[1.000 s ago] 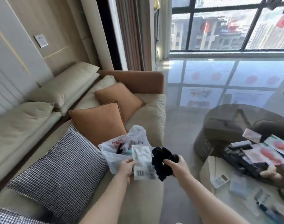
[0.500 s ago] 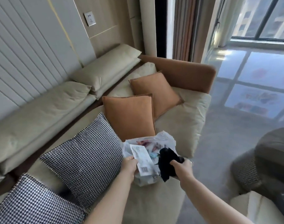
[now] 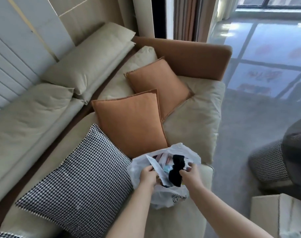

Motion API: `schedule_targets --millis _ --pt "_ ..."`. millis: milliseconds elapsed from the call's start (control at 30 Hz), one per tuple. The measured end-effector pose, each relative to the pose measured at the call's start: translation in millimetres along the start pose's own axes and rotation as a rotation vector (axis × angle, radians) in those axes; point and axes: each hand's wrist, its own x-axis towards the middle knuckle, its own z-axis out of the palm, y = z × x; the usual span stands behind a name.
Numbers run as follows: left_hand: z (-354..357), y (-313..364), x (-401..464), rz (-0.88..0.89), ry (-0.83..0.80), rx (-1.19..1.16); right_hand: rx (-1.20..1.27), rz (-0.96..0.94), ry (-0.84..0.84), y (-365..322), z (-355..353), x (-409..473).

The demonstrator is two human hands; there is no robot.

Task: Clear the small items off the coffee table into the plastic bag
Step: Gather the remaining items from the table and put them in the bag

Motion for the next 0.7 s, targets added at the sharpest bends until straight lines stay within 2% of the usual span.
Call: schedule_targets --millis 133,267,467,700 --pt "2 -4 5 -0.080 0.011 0.014 -0.052 0.010 0.027 8 0 2" --pt "7 -4 -7 -0.112 -0.047 0.092 -0.048 0.015 0.031 9 -12 -7" --pt "30 -3 -36 0.009 -0.229 0.383 -0.065 -0.029 0.111 12 -51 -39" --pt "79 -21 -91 0.211 -0.399 0.754 -0.255 -0.092 0.244 45 -118 -93"
